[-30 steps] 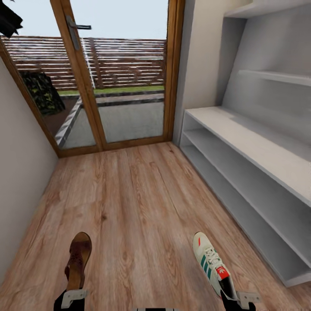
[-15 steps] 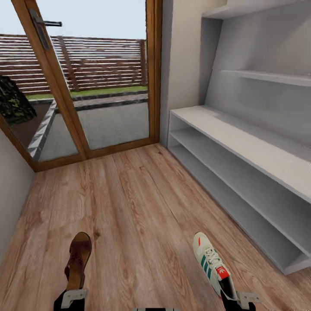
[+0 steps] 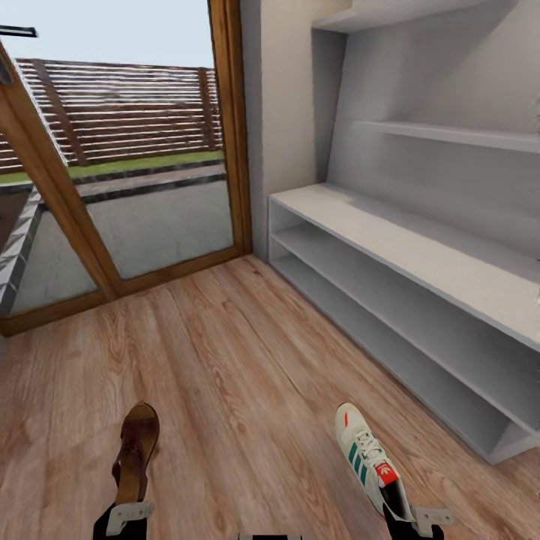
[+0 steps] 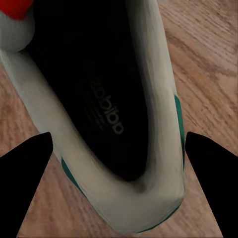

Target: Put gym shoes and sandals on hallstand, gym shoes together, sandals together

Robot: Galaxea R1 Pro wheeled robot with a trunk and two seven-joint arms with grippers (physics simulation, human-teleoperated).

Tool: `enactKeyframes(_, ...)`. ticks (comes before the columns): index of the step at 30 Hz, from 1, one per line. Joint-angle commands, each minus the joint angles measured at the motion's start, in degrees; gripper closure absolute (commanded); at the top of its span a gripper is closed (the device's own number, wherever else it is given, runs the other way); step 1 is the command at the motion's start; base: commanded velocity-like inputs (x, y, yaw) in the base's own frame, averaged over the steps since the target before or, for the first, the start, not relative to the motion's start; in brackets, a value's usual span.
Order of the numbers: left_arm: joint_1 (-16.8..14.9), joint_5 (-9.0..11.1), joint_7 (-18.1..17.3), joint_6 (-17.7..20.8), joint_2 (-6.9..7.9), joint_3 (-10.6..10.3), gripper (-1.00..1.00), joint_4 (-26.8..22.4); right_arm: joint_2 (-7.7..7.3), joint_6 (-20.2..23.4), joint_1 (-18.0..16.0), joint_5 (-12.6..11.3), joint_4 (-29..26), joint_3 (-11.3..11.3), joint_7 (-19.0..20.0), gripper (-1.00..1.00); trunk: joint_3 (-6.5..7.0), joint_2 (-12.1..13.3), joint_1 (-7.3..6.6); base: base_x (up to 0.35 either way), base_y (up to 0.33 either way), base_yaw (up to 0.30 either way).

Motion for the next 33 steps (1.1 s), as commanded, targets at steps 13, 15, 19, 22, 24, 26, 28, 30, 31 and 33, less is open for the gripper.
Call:
enactKeyframes(13, 0.0, 0.3, -0.2, -0.1, 0.0, 0.1, 1.0, 0.0, 0.01, -0.2, -0.1, 0.4, 0.0, -0.5, 0.3, 1.0, -0.04, 0.0, 0.01, 0.195, 0.283, -0.299)
enactKeyframes(15, 0.0, 0.3, -0.2, -0.1, 0.0, 0.1, 1.0, 0.0, 0.01, -0.2, -0.1, 0.4, 0.0, -0.5, 0.3, 1.0, -0.04, 0.0, 0.01, 0.182, 0.289, -0.3)
enactKeyframes(19, 0.0, 0.3, -0.2, -0.1, 0.0, 0.1, 1.0, 0.0, 0.01, -0.2, -0.1, 0.4, 0.0, -0.5, 0.3, 1.0, -0.04, 0.0, 0.01, 0.182, 0.289, -0.3)
enactKeyframes(22, 0.0, 0.3, -0.2, -0.1, 0.0, 0.1, 1.0, 0.0, 0.01, -0.2, -0.1, 0.4, 0.0, -0.5, 0.3, 1.0, -0.04, 0.0, 0.01, 0.182, 0.289, -0.3)
enactKeyframes(24, 0.0, 0.3, -0.2, -0.1, 0.0, 0.1, 1.0, 0.0, 0.01, -0.2, -0.1, 0.4, 0.0, -0.5, 0.3, 1.0, -0.04, 0.0, 0.01, 0.182, 0.289, -0.3)
enactKeyframes(26, 0.0, 0.3, -0.2, -0.1, 0.0, 0.1, 1.0, 0.0, 0.01, -0.2, -0.1, 0.4, 0.0, -0.5, 0.3, 1.0, -0.04, 0.0, 0.01, 0.182, 0.289, -0.3)
enactKeyframes(28, 0.0, 0.3, -0.2, -0.1, 0.0, 0.1, 1.0, 0.0, 0.01, -0.2, -0.1, 0.4, 0.0, -0.5, 0.3, 1.0, -0.04, 0.0, 0.01, 0.182, 0.289, -0.3)
enactKeyframes(30, 0.0, 0.3, -0.2, -0.1, 0.0, 0.1, 1.0, 0.0, 0.01, -0.2, -0.1, 0.4, 0.0, -0.5, 0.3, 1.0, -0.04, 0.0, 0.01, 0.182, 0.289, -0.3)
enactKeyframes(31, 0.0, 0.3, -0.2, -0.1, 0.0, 0.1, 1.0, 0.0, 0.01, -0.2, -0.1, 0.4, 0.0, -0.5, 0.3, 1.0, -0.04, 0.0, 0.01, 0.182, 0.289, -0.3)
enactKeyframes(33, 0.0, 0.3, -0.2, -0.1, 0.0, 0.1, 1.0, 0.0, 0.01, -0.2, -0.1, 0.4, 0.0, -0.5, 0.3, 1.0, -0.04, 0.0, 0.01, 0.182, 0.289, -0.3)
